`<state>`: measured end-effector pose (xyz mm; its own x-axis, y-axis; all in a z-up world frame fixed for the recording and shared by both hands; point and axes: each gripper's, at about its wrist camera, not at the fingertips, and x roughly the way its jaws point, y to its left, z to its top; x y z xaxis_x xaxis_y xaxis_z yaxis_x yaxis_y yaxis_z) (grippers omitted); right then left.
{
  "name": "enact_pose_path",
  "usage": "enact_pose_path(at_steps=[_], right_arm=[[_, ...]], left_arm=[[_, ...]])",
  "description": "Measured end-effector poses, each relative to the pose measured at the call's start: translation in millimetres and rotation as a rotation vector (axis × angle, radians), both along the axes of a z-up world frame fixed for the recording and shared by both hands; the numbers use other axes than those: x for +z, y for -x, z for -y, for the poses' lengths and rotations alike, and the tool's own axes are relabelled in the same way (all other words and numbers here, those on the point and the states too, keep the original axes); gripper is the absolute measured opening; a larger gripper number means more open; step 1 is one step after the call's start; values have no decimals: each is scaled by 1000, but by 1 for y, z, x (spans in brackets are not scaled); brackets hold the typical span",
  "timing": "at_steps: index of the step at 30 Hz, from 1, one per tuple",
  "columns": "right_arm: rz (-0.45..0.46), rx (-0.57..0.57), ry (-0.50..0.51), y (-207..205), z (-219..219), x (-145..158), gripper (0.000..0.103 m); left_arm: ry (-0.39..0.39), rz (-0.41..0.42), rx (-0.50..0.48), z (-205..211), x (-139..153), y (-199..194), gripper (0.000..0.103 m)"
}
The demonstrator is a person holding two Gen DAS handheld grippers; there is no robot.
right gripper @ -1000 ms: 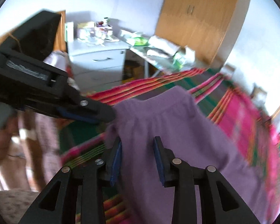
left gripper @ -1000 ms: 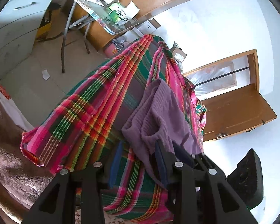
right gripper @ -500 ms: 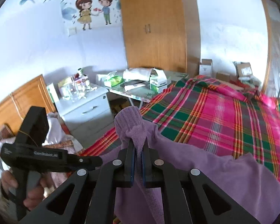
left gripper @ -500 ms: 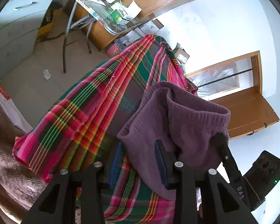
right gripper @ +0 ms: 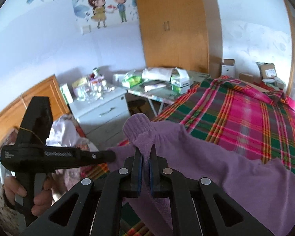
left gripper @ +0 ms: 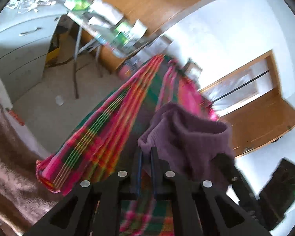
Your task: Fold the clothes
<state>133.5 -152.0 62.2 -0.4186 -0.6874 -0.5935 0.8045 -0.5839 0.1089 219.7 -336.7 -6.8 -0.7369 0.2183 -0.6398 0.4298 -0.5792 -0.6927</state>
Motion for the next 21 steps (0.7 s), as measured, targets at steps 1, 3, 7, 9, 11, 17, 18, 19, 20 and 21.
enact_pose_path(at_steps=[1, 3, 7, 9, 11, 17, 18, 19, 20, 21], right_arm=[[8, 10, -12, -2, 2, -5, 6], [15, 27, -33, -6, 7, -12, 6], [-16, 52, -69, -14, 15, -21, 6], [-32, 56, -66, -16, 14, -21, 6], [-27, 53, -48, -15, 11, -21, 6], [-24, 47, -21, -14, 7, -20, 6], [-23, 46, -18, -13, 6, -20, 6], [-23, 45, -14, -13, 6, -20, 6], [-19, 50, -10, -14, 5, -20, 6], [-15, 54, -6, -14, 5, -20, 6]], left_arm=[[-27, 9, 4, 3, -6, 0, 9], [-86, 0, 9, 9, -12, -2, 11], [-49, -1, 3, 15, 0, -4, 15], [-42, -33, -1, 17, 9, -4, 18], [-72, -76, -35, 19, 14, -1, 30], [-211, -118, -111, 26, 15, 21, 36], [-242, -115, -101, 29, 13, 24, 39], [-255, -121, -93, 31, 11, 27, 46], [-263, -131, -95, 32, 11, 29, 46], [-266, -133, -108, 32, 11, 33, 46]])
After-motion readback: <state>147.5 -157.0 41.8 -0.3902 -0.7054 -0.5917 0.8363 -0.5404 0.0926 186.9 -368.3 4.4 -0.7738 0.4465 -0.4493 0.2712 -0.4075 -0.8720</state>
